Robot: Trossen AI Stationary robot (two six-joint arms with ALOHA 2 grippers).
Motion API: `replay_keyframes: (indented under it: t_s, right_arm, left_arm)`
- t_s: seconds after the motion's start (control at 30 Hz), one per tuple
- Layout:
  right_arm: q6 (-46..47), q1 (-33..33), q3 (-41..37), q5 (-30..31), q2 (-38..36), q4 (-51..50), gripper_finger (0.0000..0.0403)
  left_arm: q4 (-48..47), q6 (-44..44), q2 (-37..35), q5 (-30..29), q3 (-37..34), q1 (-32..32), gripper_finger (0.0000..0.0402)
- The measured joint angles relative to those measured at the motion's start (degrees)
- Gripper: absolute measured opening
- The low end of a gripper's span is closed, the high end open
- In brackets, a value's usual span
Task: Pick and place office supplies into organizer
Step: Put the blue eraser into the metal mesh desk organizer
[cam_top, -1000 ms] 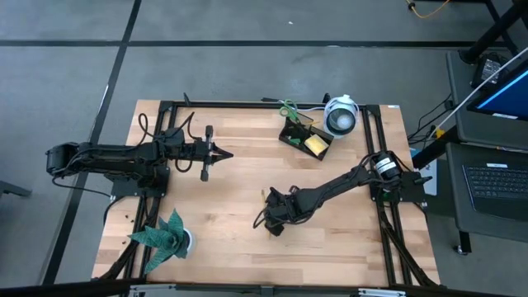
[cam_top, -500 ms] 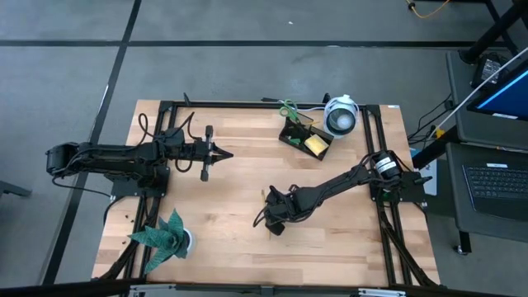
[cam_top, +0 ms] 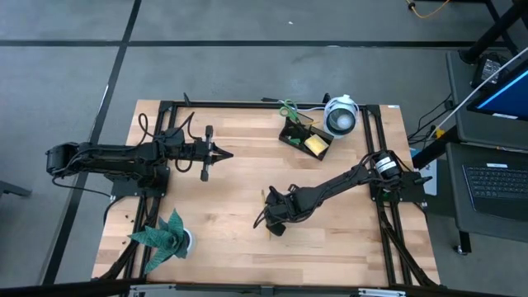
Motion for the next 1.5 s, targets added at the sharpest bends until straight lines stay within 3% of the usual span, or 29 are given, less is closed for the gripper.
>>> replay_keyframes:
  t_s: [0.2, 0.5, 0.67, 1.23, 1.5]
  right_arm:
    - [-1.5, 0.0, 0.0, 0.0, 0.0, 0.2, 0.0080]
    - [-0.6, 0.0, 0.0, 0.0, 0.1, 0.5, 0.0134]
    - [-2.7, -0.3, 0.0, -1.4, 0.1, 0.4, 0.0141]
    - [-2.8, -1.4, 0.3, -2.2, 2.4, -1.0, 0.0091]
    - [-2.8, -1.4, 0.3, -2.3, 2.2, -1.0, 0.0086]
  left_arm:
    - [0.0, 0.0, 0.0, 0.0, 0.0, 0.0, 0.0003]
    - [0.0, 0.0, 0.0, 0.0, 0.0, 0.0, 0.0006]
    - [0.0, 0.0, 0.0, 0.0, 0.0, 0.0, 0.0006]
    - [-0.3, 0.0, 0.0, 0.0, 0.0, 0.0, 0.0002]
    - [-0.3, 0.0, 0.0, 0.0, 0.0, 0.0, 0.0007]
